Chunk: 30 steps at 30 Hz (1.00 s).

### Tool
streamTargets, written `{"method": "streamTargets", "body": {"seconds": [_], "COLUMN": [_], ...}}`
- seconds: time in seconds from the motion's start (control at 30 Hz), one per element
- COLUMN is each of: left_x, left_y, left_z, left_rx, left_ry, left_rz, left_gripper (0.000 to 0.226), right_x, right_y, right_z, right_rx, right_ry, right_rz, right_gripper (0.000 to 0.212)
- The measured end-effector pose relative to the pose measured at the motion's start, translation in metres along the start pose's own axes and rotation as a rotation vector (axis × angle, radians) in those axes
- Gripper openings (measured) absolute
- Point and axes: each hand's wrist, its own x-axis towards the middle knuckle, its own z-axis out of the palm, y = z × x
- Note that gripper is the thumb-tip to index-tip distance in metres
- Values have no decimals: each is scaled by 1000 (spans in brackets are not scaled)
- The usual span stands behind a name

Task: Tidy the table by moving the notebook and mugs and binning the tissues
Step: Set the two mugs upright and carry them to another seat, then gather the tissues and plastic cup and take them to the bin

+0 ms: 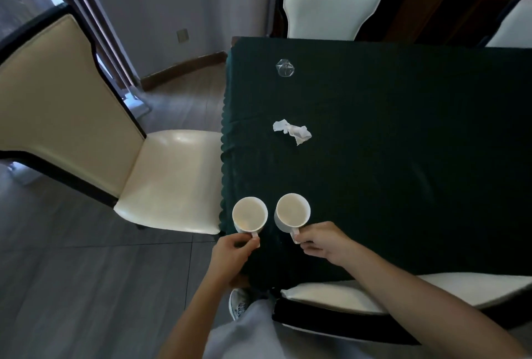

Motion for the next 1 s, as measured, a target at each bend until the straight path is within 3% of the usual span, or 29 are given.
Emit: {"method": "streamTargets", "body": {"seconds": [0.1,0.2,0.27,0.4,0.57,0.7,0.77,0.83,0.9,1.0], "left_x": [9,26,43,89,159,215,240,263,281,305], "left_y": [7,21,42,100,162,182,183,182,182,186], "left_z": [-18,-41,-54,-53,-13,31,51,65,71,73], "left_rx": [69,183,229,253,138,200,260,325,358,285], "left_ry": [-19,-56,-15,99,104,106,118,145,162,122], "left_rz": [-19,-11,14,95,144,138,146,151,150,109], "left_gripper": [35,62,67,62,47,30,27,40,56,78], "right_x": [5,13,21,43,88,138,166,190,208,226], "right_y": [-12,-32,-54,-119,-190,-224,-234,-241,-247,-265], "right_z": [-13,-31,-46,-71,-82,-77,-72,-70,-69,-75], "right_rx": [-369,-813,-989,-922,-810,-856,-914,-964,-1087,-1056], "right_ry": [21,26,60,118,127,211,219,185,149,2], "right_rz": [-40,-123,-187,-309,-468,-633,-680,-657,-635,-612], "right_gripper": [10,6,26,37,33,25,56,85,75,23]}}
